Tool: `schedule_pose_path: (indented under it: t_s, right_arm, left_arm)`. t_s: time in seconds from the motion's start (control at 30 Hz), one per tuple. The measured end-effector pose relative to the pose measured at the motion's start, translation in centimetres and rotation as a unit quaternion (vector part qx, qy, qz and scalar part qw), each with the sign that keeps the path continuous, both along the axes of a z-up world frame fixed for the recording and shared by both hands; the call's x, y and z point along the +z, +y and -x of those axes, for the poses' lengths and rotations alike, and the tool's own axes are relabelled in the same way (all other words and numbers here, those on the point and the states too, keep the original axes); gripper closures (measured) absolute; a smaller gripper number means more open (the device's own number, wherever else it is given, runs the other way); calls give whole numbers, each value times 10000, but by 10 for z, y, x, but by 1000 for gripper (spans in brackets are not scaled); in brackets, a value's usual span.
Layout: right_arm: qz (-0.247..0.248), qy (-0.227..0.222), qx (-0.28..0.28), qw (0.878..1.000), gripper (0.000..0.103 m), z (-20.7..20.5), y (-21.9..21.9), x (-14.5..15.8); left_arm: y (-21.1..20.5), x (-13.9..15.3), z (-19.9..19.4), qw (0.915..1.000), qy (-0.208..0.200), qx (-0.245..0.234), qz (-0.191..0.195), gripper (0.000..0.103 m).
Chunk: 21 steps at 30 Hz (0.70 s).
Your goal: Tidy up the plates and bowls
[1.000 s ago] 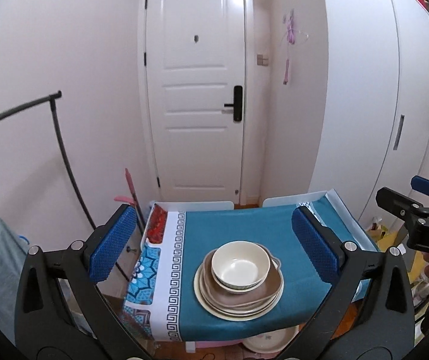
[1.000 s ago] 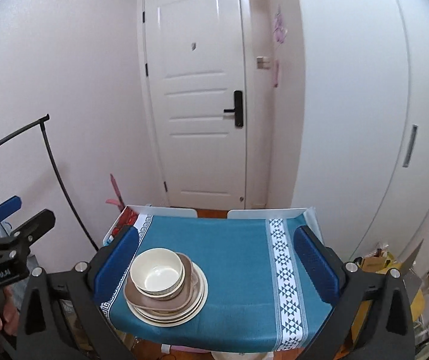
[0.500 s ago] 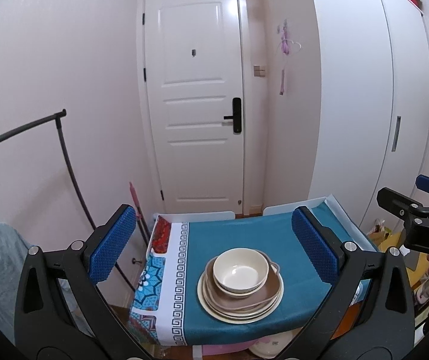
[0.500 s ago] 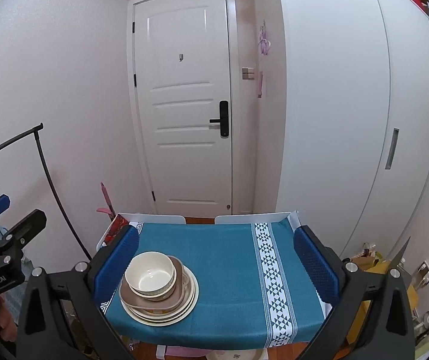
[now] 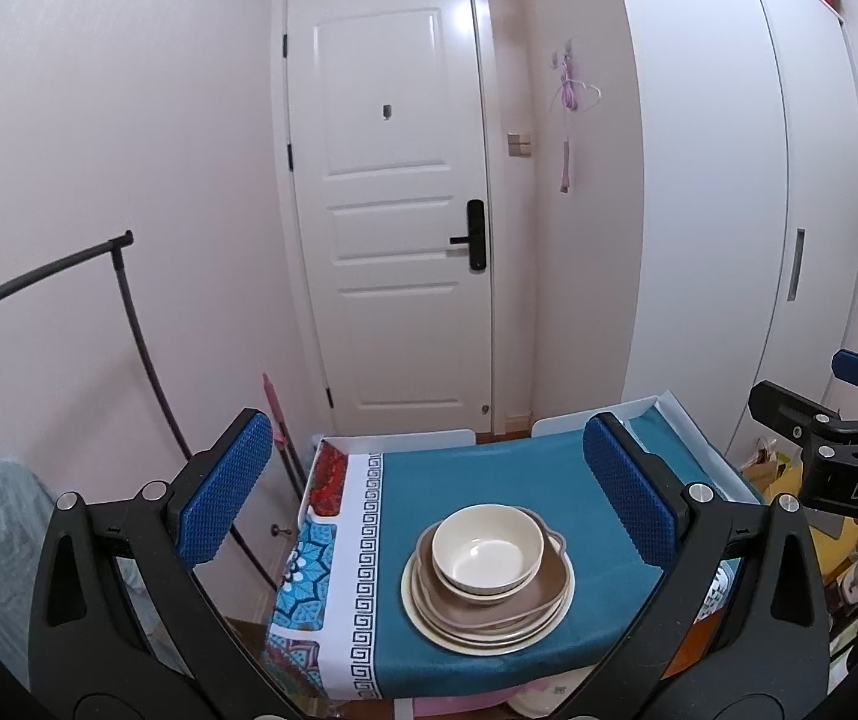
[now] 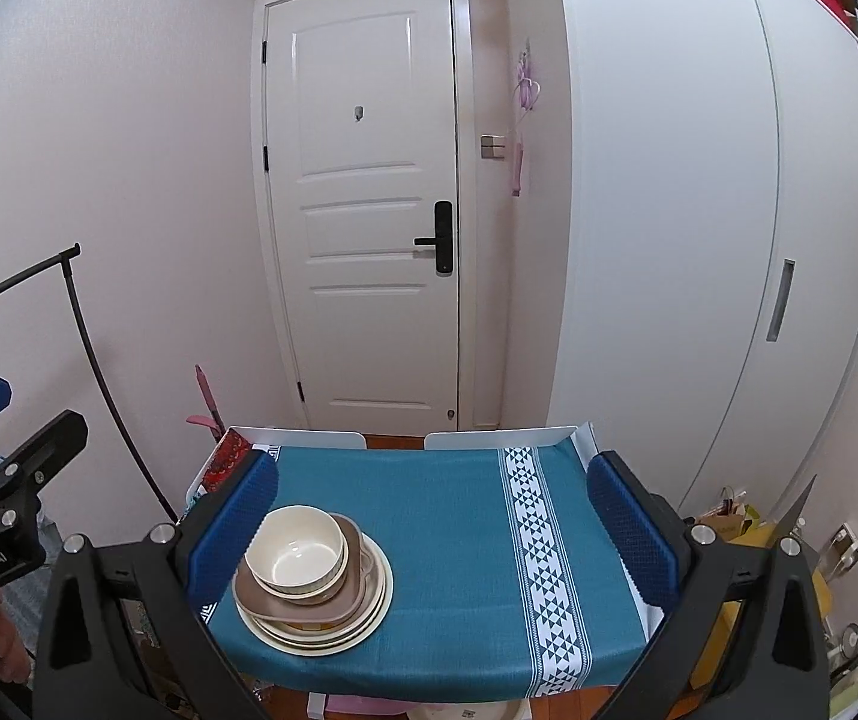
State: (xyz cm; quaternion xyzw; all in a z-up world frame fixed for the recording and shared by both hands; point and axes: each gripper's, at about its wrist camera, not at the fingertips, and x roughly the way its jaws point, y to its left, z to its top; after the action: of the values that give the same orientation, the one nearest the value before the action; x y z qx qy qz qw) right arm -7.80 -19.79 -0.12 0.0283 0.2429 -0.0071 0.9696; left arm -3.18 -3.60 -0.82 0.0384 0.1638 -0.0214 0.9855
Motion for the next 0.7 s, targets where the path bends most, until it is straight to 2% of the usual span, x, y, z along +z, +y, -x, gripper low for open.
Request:
schedule_pose_path:
  t_s: [0.7]
  right_arm:
    - [-41,123,-6,9999,0,-13,-2,-5]
  left_arm:
    - [-4,-3,-8,9999,-20,0,-134,0]
